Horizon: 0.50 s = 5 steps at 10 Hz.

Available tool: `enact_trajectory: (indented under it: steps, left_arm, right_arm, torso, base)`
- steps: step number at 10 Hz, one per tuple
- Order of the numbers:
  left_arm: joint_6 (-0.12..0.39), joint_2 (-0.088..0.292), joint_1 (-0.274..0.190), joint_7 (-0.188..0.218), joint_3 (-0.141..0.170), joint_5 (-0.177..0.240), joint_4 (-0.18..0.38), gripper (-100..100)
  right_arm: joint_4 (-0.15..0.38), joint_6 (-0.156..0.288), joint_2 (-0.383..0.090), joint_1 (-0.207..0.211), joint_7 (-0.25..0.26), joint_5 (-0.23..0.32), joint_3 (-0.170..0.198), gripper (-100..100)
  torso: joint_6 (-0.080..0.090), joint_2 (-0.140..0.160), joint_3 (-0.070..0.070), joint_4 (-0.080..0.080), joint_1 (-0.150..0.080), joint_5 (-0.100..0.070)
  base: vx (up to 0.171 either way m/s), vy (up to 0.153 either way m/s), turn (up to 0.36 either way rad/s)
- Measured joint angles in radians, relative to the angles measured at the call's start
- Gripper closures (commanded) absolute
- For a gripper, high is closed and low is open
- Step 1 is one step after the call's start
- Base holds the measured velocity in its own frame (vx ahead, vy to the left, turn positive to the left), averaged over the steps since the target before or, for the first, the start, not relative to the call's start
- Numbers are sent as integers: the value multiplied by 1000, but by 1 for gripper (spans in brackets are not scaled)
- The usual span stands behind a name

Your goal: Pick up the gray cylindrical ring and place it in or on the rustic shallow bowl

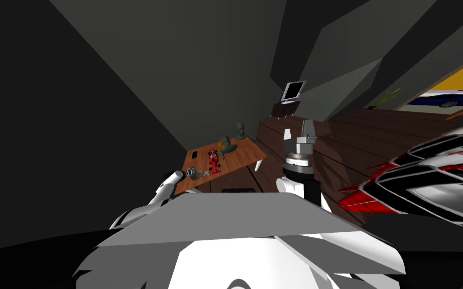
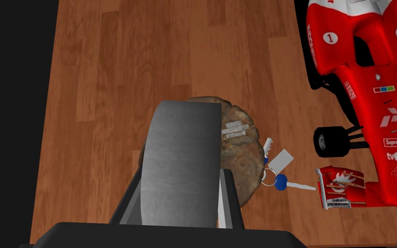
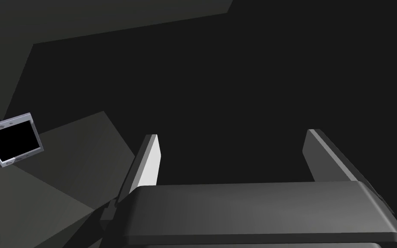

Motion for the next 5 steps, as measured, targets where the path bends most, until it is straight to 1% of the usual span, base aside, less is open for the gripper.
enact_trajectory:
  steps: [4,5]
  left_arm:
    - [-1,0,0,-1,0,1,1,-100]
    - [-1,0,0,-1,0,1,1,0]
  right_arm:
    - [0,0,0,0,0,0,0,0]
    - [0,0,0,0,0,0,0,0]
  torso:
    - [0,0,0,0,-3,-1]
    - [0,0,0,0,-3,-1]
  base:
    - [0,0,0]
    - [0,0,0]
